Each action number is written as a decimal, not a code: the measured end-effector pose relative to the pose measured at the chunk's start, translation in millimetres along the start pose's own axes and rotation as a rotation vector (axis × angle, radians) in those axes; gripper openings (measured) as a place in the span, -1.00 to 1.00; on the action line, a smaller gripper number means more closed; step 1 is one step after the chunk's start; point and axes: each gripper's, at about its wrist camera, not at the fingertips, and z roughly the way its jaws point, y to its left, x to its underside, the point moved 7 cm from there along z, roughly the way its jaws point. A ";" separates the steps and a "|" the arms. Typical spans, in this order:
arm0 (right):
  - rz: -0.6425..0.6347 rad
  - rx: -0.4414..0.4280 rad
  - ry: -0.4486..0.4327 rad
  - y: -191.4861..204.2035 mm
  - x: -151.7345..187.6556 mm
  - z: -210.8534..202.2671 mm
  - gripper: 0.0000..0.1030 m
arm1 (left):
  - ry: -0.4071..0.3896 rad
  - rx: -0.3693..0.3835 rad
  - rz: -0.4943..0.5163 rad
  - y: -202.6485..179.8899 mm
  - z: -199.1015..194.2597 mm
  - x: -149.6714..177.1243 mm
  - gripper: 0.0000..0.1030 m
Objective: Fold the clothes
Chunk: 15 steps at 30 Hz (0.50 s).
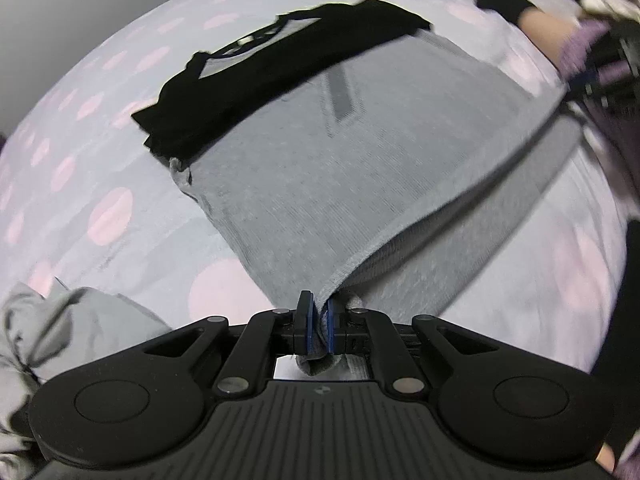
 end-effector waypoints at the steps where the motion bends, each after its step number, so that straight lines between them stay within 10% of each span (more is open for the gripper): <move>1: 0.023 -0.009 0.006 -1.4 0.0 3.5 -0.78 | -0.011 0.014 -0.026 2.8 2.4 0.5 -0.89; 15: 0.422 -0.100 0.014 -21.8 11.8 29.5 0.48 | -0.281 0.075 -0.563 65.4 -10.3 40.9 -0.45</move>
